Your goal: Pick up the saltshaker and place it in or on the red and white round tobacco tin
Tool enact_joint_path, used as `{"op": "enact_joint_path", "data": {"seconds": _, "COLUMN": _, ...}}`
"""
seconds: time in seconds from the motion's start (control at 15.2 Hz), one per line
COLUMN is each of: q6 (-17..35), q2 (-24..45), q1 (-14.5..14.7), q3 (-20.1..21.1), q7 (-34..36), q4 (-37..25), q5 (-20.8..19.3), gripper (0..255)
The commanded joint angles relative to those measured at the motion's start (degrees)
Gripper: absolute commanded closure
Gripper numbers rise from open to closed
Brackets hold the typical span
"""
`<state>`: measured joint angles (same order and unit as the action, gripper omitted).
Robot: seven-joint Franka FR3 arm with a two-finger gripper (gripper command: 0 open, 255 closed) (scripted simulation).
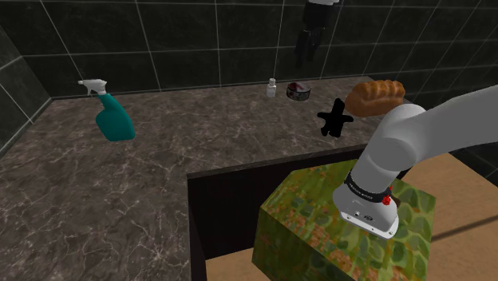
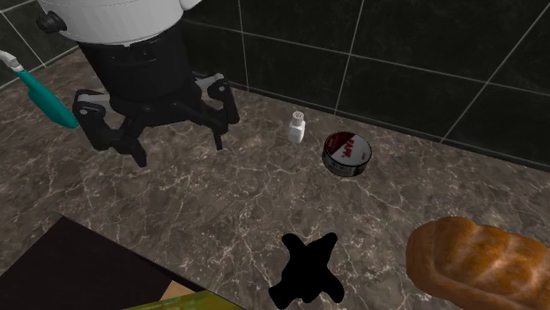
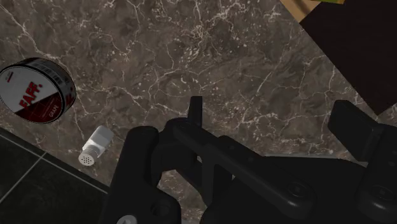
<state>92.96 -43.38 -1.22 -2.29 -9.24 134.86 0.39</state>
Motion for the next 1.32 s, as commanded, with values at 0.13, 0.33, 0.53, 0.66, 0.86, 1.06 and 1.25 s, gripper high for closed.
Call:
{"op": "enact_joint_path", "data": {"seconds": 0.13, "q6": 2.7, "q2": 3.0, "q1": -0.4, "q3": -1.6, "q7": -1.9, "q4": -0.2, "q5": -1.0, "gripper": 0}}
{"op": "enact_joint_path", "data": {"seconds": 0.33, "q6": 6.6, "q2": 7.8, "q1": -1.0, "q3": -3.9, "q7": -4.7, "q4": -1.0, "q5": -2.3, "gripper": 0}}
{"op": "enact_joint_path", "data": {"seconds": 0.53, "q6": 10.3, "q2": 13.1, "q1": -1.5, "q3": -6.2, "q7": -7.5, "q4": -2.4, "q5": -3.1, "gripper": 0}}
{"op": "enact_joint_path", "data": {"seconds": 0.66, "q6": 12.6, "q2": 16.9, "q1": -1.7, "q3": -7.6, "q7": -9.4, "q4": -3.8, "q5": -3.4, "gripper": 0}}
{"op": "enact_joint_path", "data": {"seconds": 0.86, "q6": 15.8, "q2": 22.7, "q1": -2.0, "q3": -9.7, "q7": -12.3, "q4": -6.4, "q5": -3.4, "gripper": 0}}
{"op": "enact_joint_path", "data": {"seconds": 1.06, "q6": 18.5, "q2": 28.9, "q1": -2.3, "q3": -11.7, "q7": -15.2, "q4": -9.7, "q5": -2.9, "gripper": 0}}
{"op": "enact_joint_path", "data": {"seconds": 1.25, "q6": 20.7, "q2": 35.2, "q1": -2.7, "q3": -13.3, "q7": -18.3, "q4": -13.6, "q5": -1.8, "gripper": 0}}
